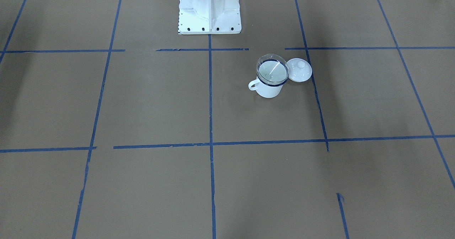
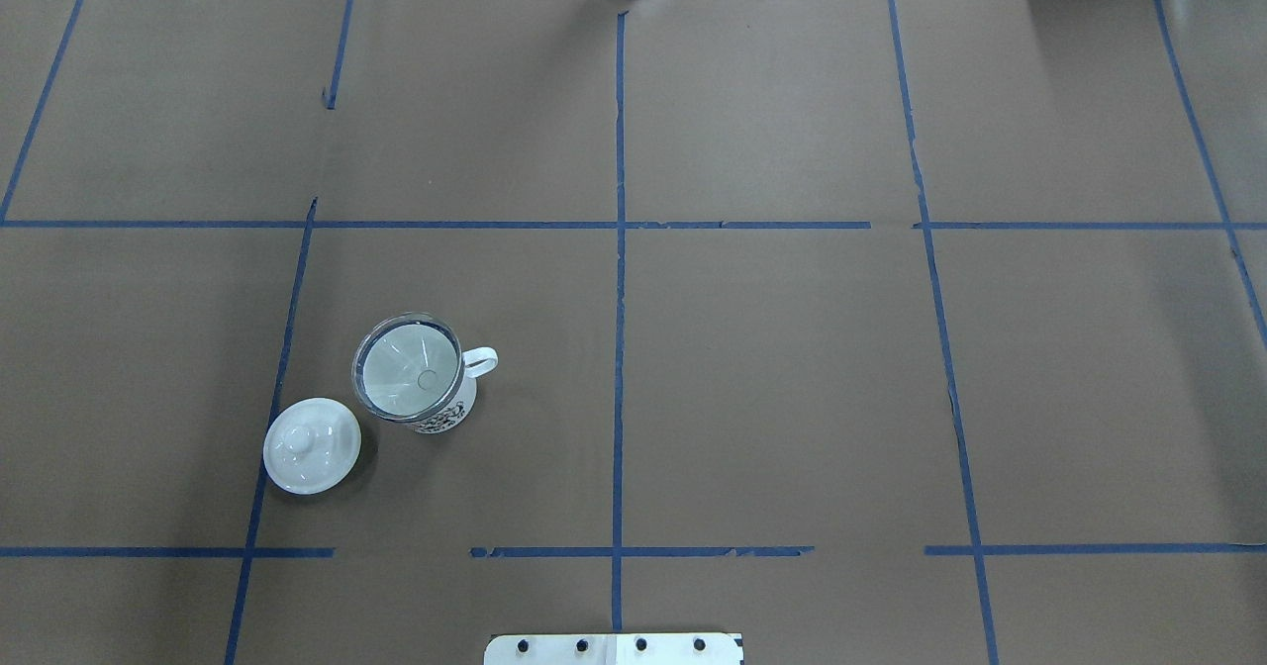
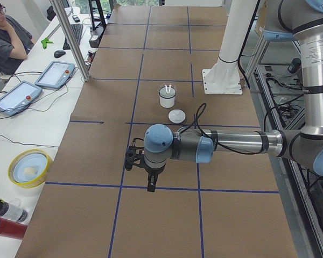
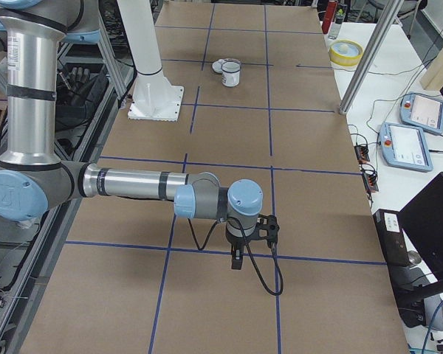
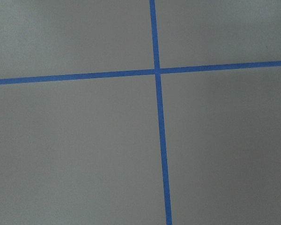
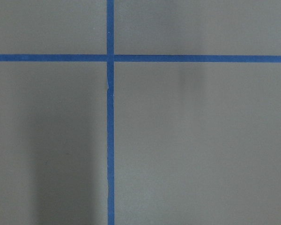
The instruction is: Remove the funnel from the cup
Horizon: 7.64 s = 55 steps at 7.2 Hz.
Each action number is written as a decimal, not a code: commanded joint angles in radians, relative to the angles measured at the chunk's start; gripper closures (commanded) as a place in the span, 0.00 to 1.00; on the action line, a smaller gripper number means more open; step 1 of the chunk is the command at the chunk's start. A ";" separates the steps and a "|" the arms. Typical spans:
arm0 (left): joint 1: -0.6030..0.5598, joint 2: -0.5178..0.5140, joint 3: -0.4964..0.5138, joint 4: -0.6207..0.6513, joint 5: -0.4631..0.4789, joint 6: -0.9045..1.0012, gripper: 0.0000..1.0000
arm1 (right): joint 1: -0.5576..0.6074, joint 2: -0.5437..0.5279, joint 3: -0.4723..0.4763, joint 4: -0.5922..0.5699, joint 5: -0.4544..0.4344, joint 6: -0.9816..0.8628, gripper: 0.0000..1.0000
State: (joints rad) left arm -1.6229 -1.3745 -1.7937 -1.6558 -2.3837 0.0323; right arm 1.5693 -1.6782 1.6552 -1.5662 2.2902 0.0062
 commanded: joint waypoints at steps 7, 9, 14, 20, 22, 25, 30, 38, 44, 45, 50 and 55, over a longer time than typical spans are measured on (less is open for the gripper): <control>0.012 -0.205 -0.013 -0.123 -0.031 0.021 0.00 | 0.000 0.000 0.000 0.000 0.000 0.000 0.00; 0.035 -0.256 0.011 -0.259 -0.038 -0.201 0.00 | 0.000 0.000 0.001 0.000 0.000 0.000 0.00; 0.496 -0.285 0.005 -0.726 -0.025 -0.858 0.00 | 0.000 0.000 0.000 0.000 0.000 0.000 0.00; 0.937 -0.676 -0.142 -0.051 0.363 -1.305 0.00 | 0.000 0.000 0.001 0.000 0.000 0.000 0.00; 1.033 -0.695 -0.130 0.014 0.466 -1.325 0.00 | 0.000 0.000 0.001 0.000 0.000 0.000 0.00; 1.066 -0.669 -0.127 0.014 0.469 -1.324 0.07 | 0.000 0.000 0.001 0.000 0.000 0.000 0.00; 1.066 -0.669 -0.138 0.044 0.466 -1.318 1.00 | 0.000 0.000 0.001 0.000 0.000 0.000 0.00; 0.915 -0.738 -0.371 0.326 0.469 -1.488 1.00 | 0.000 0.000 0.001 0.000 0.000 0.000 0.00; 0.867 -0.738 0.267 -0.598 1.056 -2.194 1.00 | 0.000 0.000 0.001 0.000 0.000 0.000 0.00; 0.867 -0.745 0.387 -0.701 1.134 -2.253 1.00 | 0.000 0.000 0.001 0.000 0.000 0.000 0.00; 0.876 -0.834 0.625 -0.823 1.160 -2.260 0.78 | 0.000 0.000 0.001 0.000 0.000 0.000 0.00; 0.867 -0.787 0.495 -0.811 1.081 -2.005 0.00 | 0.000 0.000 0.001 0.000 0.000 0.000 0.00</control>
State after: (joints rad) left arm -0.7515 -2.1898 -1.2221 -2.4737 -1.2512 -2.0998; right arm 1.5693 -1.6782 1.6567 -1.5662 2.2902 0.0061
